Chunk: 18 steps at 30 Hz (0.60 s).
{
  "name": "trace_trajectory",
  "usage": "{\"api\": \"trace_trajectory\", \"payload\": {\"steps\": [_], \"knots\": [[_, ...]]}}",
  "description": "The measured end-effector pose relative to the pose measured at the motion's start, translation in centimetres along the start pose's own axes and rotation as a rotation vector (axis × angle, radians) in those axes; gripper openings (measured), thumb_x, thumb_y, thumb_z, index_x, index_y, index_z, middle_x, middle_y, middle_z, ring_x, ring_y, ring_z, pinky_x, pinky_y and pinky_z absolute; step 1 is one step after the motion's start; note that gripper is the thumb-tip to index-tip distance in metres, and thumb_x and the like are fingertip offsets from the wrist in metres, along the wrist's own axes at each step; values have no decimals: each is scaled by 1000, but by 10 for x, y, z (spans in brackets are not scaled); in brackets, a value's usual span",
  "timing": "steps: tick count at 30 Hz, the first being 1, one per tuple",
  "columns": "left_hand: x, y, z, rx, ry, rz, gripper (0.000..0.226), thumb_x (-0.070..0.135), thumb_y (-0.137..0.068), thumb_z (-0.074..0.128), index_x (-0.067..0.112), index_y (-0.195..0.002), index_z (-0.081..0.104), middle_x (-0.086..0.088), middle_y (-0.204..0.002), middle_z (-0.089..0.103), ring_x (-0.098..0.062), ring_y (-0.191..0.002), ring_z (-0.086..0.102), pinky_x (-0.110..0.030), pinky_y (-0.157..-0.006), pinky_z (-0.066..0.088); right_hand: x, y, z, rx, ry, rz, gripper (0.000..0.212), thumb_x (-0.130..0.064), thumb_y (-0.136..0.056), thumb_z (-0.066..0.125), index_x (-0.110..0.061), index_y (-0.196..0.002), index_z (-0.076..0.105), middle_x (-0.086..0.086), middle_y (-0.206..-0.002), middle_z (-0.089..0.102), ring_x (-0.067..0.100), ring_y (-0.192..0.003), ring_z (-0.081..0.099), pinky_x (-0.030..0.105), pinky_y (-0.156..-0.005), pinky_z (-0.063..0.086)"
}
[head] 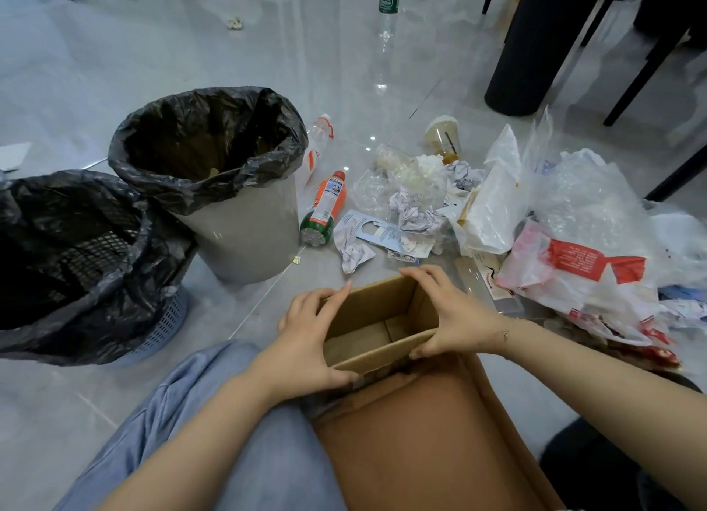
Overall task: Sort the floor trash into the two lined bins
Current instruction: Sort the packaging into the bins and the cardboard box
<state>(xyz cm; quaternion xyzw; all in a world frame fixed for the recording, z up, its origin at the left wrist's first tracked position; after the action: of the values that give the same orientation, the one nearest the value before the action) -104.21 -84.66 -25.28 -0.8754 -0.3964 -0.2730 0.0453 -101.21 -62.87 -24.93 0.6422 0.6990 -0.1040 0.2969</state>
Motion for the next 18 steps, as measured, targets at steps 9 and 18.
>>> {"api": "trace_trajectory", "payload": {"steps": [9, 18], "knots": [[6, -31, -4, -106, -209, -176, 113, 64, -57, 76, 23, -145, 19, 3, -139, 27, -23, -126, 27, -44, -104, 35, 2, 3, 10, 65, -475, 98, 102, -8, -56, 84, -51, -130, 28, -16, -137, 23, 17, -113, 49, 23, -66, 55], [-2, -36, -15, -156, -148, -124, 114, 76, -46, 75, 30, -139, 29, 11, -134, 37, -16, -127, 29, -52, -114, 18, -7, 15, 7, 110, -290, 128, 76, -72, -65, 63, -37, -127, 35, -16, -124, 36, 4, -120, 36, 28, -106, 31]]}}
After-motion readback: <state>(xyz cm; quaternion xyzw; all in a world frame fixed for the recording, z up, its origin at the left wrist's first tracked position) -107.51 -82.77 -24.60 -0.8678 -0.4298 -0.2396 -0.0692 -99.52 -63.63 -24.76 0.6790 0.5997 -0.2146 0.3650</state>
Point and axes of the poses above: each hand's wrist, its own y-axis away from the middle knuckle, its own z-axis out of the palm, x = y × z, the point moved 6 cm from there along -y, towards the middle knuckle
